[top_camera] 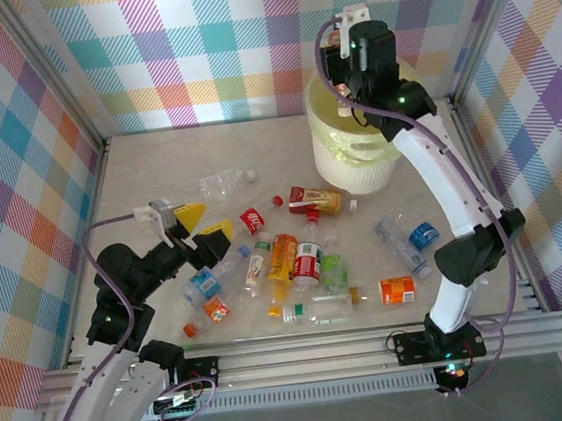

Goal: Put the plastic bottles in the bin

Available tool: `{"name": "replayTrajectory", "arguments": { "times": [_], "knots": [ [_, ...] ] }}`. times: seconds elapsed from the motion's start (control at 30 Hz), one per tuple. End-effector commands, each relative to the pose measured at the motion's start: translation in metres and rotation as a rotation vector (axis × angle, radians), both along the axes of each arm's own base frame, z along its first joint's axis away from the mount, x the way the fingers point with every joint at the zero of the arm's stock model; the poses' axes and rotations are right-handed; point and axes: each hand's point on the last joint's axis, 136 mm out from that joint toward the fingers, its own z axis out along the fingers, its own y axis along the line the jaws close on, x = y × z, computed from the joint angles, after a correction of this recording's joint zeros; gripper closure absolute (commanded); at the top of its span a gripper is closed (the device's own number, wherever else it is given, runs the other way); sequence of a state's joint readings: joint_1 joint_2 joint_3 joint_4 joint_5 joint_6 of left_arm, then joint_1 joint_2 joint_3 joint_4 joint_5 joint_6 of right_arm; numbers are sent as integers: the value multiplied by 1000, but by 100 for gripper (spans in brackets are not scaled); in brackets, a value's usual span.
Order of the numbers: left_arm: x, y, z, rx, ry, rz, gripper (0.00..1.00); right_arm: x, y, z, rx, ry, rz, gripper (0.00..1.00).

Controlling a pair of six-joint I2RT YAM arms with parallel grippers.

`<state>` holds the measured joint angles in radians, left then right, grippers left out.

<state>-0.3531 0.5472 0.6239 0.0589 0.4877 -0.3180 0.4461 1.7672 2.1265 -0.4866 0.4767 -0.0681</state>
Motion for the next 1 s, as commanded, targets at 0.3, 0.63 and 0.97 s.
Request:
{"name": "replayTrajectory", "arguments": {
  "times": [0.3, 0.63, 0.97],
  "knots": [
    [2, -10, -1, 4, 24, -47, 0, 37, -31, -75, -32, 260, -16, 42],
    [3, -16, -5, 26, 69, -76, 0, 42, -33, -138, 35, 509, 60, 43],
    [4, -18, -9, 47, 89, -75, 0, 41, -36, -191, 65, 684, 56, 43]
  ]
}}
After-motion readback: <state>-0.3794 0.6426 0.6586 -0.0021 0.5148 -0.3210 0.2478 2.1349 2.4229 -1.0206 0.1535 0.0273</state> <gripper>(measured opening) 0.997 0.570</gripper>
